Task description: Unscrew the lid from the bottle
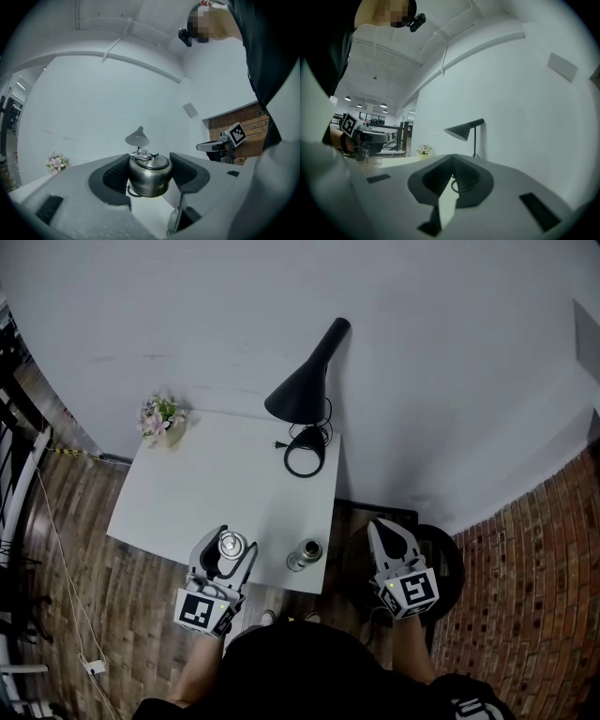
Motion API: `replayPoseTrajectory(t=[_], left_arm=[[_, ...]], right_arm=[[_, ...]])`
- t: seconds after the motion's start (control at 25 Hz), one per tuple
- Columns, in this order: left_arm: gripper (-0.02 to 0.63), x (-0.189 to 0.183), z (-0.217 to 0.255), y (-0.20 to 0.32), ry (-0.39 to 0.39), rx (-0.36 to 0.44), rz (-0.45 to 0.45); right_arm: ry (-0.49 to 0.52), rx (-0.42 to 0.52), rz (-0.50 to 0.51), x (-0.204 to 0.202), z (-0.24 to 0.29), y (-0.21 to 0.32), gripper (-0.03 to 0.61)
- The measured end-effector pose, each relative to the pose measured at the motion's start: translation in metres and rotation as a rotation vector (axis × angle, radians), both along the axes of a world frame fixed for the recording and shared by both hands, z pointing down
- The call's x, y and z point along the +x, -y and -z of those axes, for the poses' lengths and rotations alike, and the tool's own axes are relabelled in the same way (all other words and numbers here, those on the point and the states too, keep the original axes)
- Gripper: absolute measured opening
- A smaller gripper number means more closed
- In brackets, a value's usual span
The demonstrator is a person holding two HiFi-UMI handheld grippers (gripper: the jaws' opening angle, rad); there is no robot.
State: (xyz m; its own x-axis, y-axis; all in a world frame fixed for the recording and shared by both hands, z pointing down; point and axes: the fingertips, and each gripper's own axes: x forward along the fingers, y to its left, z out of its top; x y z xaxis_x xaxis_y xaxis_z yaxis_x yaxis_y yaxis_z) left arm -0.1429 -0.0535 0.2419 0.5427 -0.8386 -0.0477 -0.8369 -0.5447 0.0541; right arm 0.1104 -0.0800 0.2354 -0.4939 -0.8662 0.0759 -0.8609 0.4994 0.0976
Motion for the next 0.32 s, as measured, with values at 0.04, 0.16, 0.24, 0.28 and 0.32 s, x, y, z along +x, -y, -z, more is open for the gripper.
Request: replayPoseTrajectory(t=[0.04, 0.16, 0.24, 0.28, 0.32], left_arm=[[0.272, 0.0010, 0.0000, -0.0008, -0.002, 0.000, -0.002], [0.272, 0.0016, -0.0014, -0.0015, -0.004, -0.004, -0.002], [0.273, 0.0000, -0.0027, -0.0009, -0.005, -0.009, 0.002], [0.272, -0.0008, -0.0035, -0.0005, -0.006, -0.012, 0.004], [0.272, -0.0016, -0.0042, 0.0000, -0.007, -0.015, 0.006]], right_arm=[[-0.001, 0.001, 0.000, -0.0002, 0.0000, -0.0002, 0.014], [-0.001, -0.001, -0.002, 0.0010, -0.0010, -0.0002, 0.014], [-0.002, -0.003, -0.003, 0.0011, -0.0018, 0.0003, 0.014], [-0.003, -0.003, -0.002, 0.0008, -0.0021, 0.0006, 0.014], [-0.004, -0.004, -0.002, 0.0005, -0.0023, 0.0009, 0.014]])
